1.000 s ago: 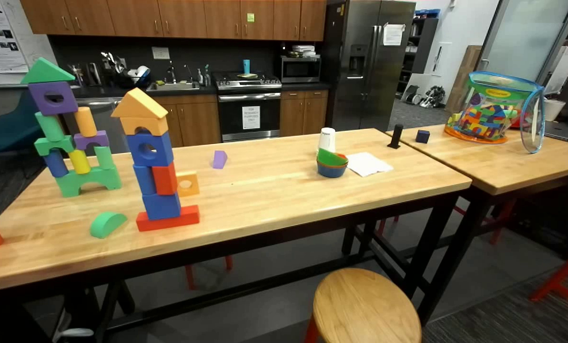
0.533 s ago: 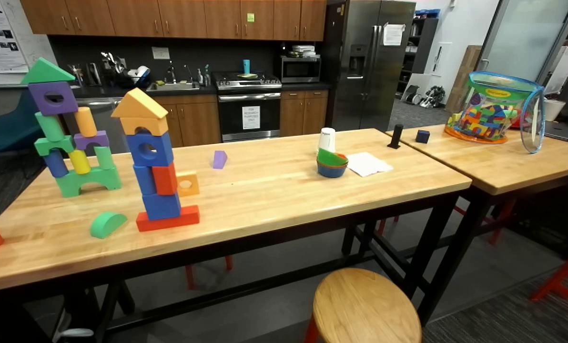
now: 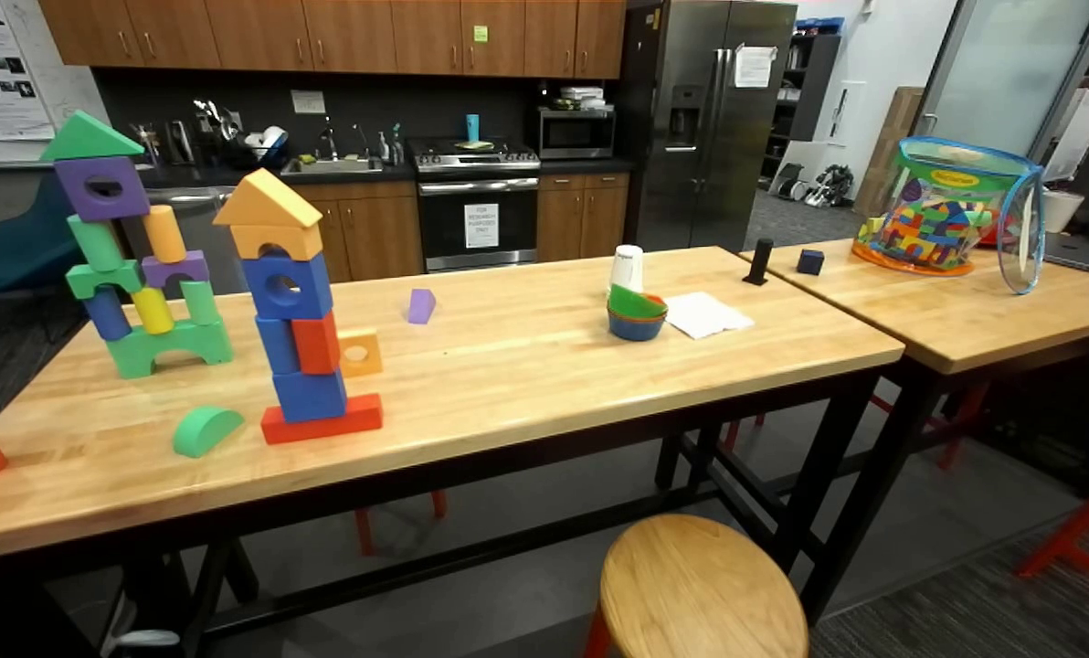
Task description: Remove the top block from the stacked blocks
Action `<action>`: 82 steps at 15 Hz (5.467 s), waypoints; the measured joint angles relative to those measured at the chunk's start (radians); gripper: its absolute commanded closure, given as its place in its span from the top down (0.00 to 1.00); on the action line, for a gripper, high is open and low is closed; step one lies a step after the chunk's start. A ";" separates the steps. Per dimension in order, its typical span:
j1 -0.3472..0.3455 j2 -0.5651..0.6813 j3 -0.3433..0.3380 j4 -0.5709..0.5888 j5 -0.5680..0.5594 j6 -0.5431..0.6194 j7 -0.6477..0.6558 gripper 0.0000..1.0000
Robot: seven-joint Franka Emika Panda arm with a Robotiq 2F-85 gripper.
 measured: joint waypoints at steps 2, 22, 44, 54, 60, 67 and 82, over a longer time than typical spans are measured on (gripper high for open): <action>0.000 0.000 0.000 0.000 0.000 0.000 0.000 1.00; 0.000 0.000 0.000 0.000 0.000 0.000 0.000 1.00; 0.000 0.000 0.000 0.000 0.000 0.000 0.000 1.00; 0.000 0.000 0.000 0.000 0.000 0.000 0.000 1.00; 0.000 0.000 0.000 0.000 0.000 0.000 0.000 1.00; 0.000 0.002 0.017 0.002 0.003 0.002 0.001 1.00; -0.225 -0.024 -0.015 0.232 0.048 -0.140 0.303 1.00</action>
